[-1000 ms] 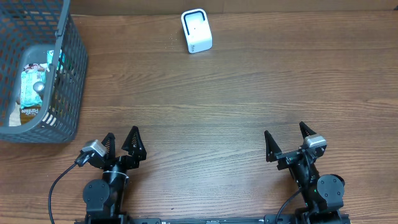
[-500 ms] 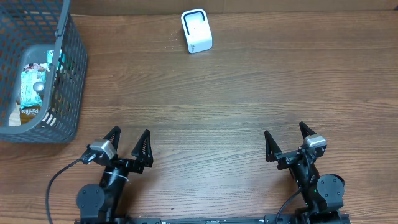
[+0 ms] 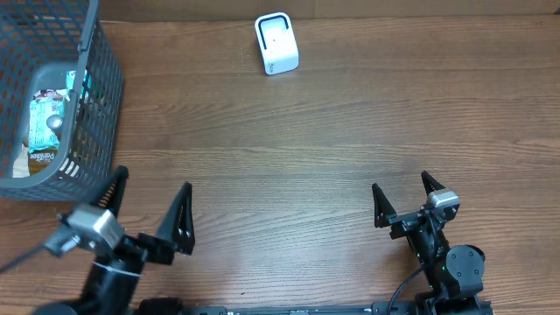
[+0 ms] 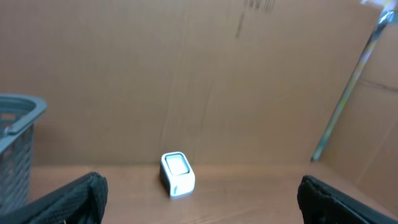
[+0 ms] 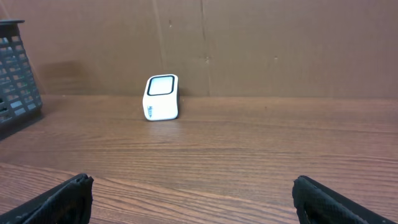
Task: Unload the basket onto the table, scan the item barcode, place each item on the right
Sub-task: 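Move the left gripper into the grey basket toward the yellow bottle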
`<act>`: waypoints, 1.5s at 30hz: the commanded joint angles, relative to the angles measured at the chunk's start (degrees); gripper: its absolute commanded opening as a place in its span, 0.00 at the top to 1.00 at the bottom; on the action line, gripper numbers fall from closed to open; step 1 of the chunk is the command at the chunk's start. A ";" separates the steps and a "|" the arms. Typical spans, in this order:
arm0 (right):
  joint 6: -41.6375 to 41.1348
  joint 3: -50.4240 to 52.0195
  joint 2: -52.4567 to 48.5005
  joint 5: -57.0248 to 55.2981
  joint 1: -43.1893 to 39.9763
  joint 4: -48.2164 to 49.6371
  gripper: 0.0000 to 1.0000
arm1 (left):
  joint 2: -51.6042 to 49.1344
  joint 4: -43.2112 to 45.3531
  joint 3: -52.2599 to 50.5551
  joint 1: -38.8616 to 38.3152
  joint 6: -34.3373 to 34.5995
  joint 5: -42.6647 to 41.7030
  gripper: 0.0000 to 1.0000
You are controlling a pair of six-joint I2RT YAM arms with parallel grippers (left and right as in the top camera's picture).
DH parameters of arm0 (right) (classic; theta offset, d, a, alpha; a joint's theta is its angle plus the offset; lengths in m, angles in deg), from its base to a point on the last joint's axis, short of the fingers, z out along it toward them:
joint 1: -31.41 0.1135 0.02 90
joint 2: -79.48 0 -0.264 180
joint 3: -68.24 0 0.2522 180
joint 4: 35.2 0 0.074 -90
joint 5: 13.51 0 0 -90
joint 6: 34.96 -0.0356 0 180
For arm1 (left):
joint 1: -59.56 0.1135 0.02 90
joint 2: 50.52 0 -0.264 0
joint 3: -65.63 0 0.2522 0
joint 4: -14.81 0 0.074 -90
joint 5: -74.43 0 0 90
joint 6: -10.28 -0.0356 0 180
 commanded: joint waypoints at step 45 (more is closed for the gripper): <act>-0.11 0.26 0.09 -0.48 -0.02 0.35 0.00 | -70.05 -27.19 59.84 9.16 -16.98 31.12 0.00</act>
